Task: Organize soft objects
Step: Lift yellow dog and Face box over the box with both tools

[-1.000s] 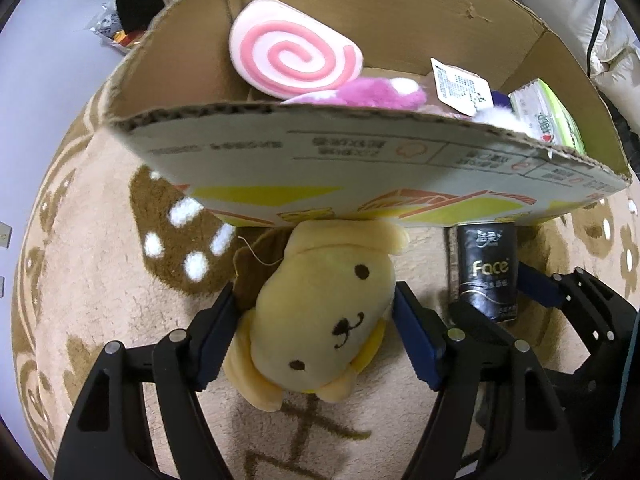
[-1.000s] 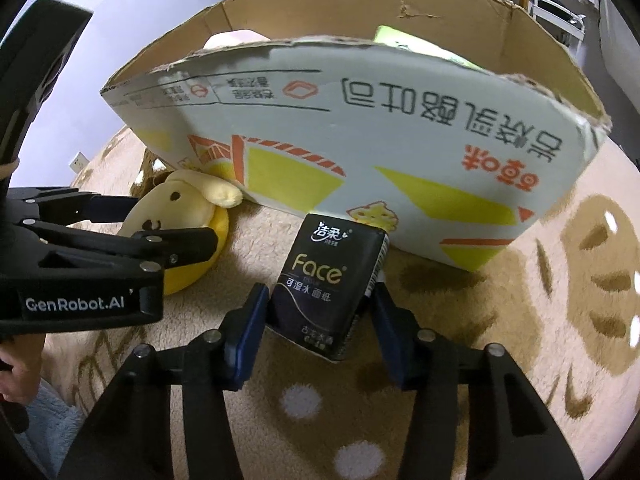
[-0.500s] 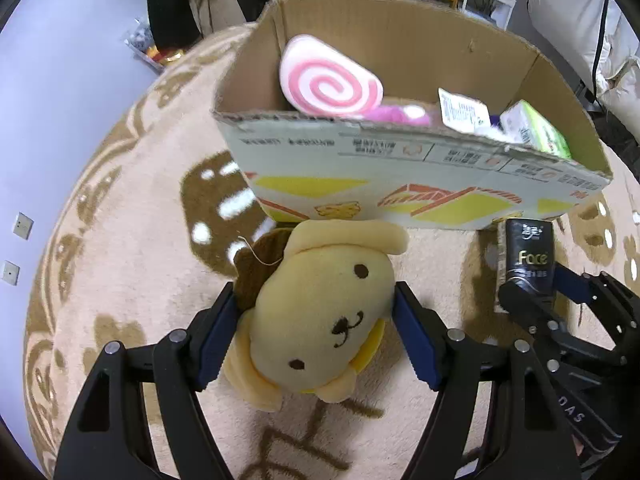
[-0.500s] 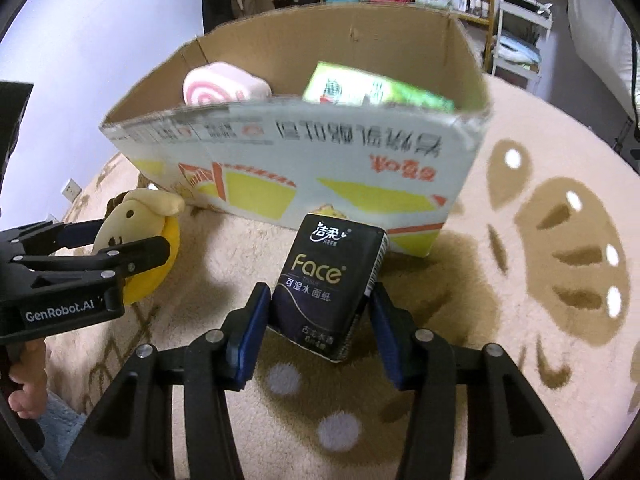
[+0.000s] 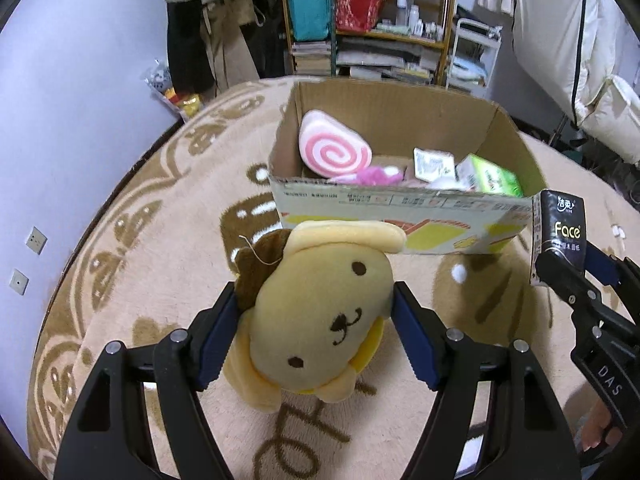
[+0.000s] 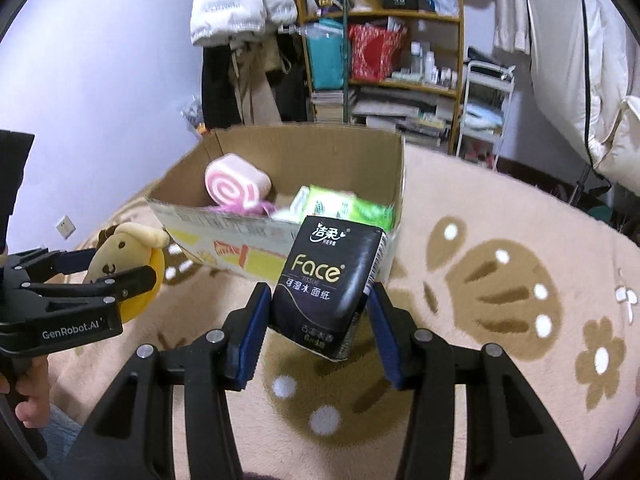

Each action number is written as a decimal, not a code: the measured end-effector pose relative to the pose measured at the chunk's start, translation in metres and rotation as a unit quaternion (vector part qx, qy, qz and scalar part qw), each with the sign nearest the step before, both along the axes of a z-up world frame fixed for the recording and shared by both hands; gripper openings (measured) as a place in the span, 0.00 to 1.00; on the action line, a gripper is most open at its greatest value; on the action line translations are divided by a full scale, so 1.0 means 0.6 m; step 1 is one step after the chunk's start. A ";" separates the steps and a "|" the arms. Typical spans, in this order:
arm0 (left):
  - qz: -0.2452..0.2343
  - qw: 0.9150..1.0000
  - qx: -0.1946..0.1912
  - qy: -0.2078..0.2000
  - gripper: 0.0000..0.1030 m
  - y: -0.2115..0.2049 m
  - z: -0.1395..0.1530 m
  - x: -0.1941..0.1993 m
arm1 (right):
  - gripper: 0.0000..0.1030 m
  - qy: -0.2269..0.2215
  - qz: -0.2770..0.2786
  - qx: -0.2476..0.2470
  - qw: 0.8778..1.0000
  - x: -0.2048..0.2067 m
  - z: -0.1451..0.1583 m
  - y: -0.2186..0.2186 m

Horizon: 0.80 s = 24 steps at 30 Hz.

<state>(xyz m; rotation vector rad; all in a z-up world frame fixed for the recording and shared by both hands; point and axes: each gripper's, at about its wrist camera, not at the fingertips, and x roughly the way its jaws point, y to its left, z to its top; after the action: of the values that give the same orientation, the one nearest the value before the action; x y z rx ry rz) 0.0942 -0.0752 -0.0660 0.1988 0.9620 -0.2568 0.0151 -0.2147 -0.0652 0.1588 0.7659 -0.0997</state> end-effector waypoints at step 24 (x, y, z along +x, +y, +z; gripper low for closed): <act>-0.008 0.970 -0.045 -0.239 0.71 0.012 0.148 -0.065 | 0.50 -0.159 -0.017 -0.037 0.986 -0.015 0.125 0.002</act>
<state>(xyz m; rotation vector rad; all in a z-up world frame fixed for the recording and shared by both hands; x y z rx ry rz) 0.0554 -0.0677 0.0230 0.1741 0.4702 -0.2513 0.0064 -0.2132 0.0100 0.1132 0.4397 -0.1311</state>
